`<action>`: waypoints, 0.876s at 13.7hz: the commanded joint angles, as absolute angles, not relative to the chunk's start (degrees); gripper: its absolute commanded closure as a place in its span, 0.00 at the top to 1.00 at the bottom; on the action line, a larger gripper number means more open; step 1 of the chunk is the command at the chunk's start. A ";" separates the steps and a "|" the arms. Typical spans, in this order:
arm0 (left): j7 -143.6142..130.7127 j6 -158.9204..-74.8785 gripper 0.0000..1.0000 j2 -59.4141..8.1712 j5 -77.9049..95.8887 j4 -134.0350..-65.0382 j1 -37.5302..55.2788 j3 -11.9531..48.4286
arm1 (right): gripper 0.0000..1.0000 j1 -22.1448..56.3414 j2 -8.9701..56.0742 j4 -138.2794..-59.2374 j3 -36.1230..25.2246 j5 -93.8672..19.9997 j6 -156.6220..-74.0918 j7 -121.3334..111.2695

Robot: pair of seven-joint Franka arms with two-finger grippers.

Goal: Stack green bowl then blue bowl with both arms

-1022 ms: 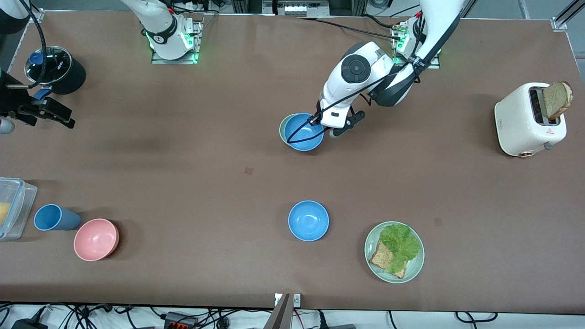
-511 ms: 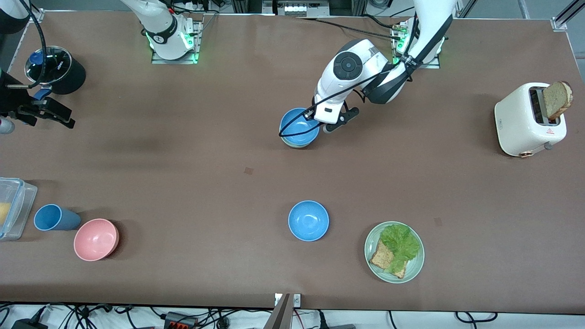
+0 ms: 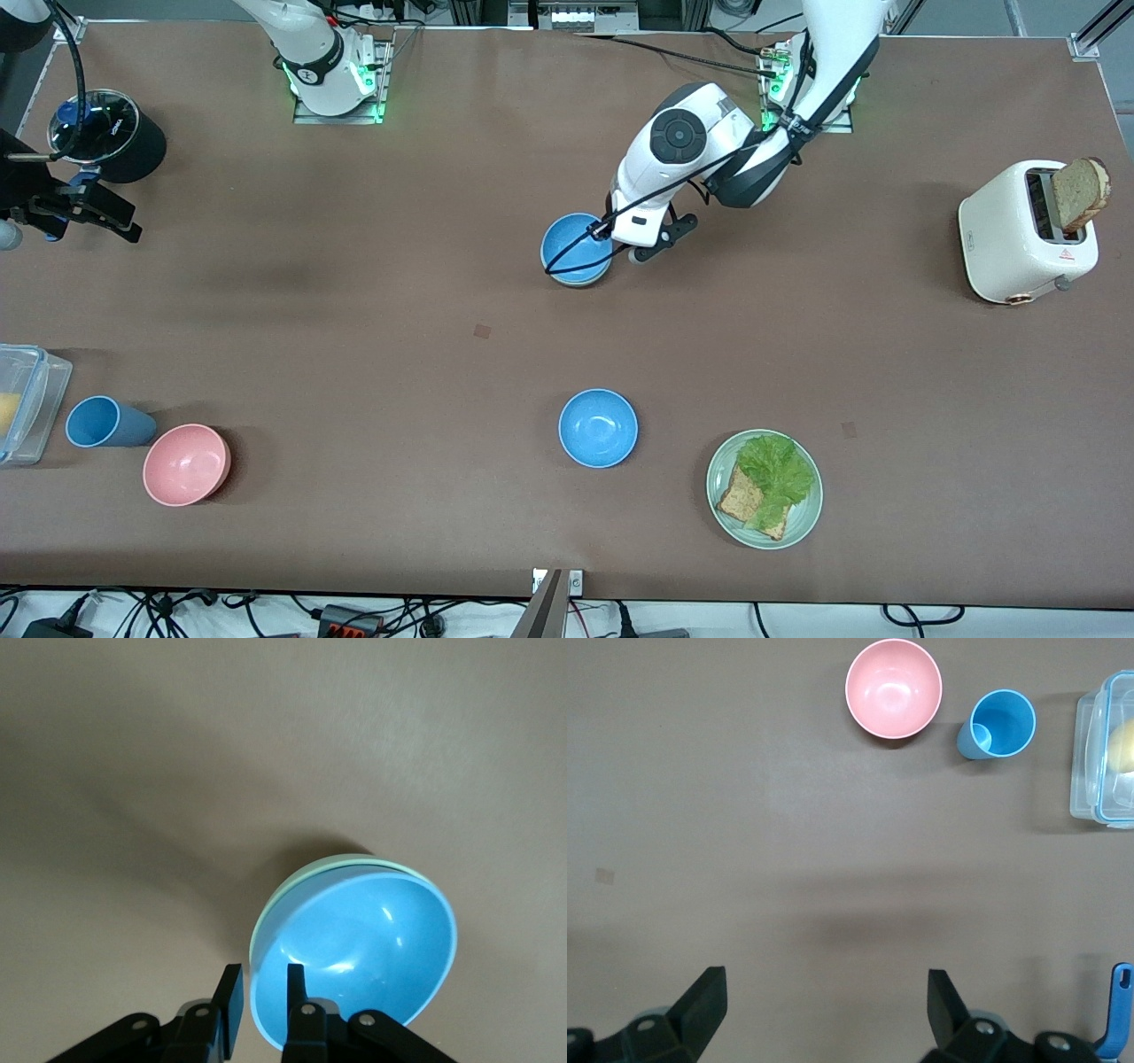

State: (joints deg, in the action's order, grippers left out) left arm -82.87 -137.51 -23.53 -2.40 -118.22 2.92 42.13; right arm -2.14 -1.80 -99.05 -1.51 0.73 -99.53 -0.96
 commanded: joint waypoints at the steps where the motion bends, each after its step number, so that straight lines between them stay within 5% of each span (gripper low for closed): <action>1: -82.27 -129.58 0.27 -21.01 -3.60 -114.01 1.15 42.63 | 1.00 -1.85 -3.08 -100.28 -1.41 1.58 -99.23 -1.76; 6: -74.74 -117.97 0.29 -20.74 -3.34 -103.99 -5.52 43.59 | 1.00 -1.85 -2.99 -100.28 -1.41 1.32 -98.52 -1.84; 12: -50.86 -98.81 0.58 -21.53 -1.23 -89.22 -16.76 43.59 | 1.00 -1.93 -3.08 -100.55 -1.49 1.05 -98.79 -1.76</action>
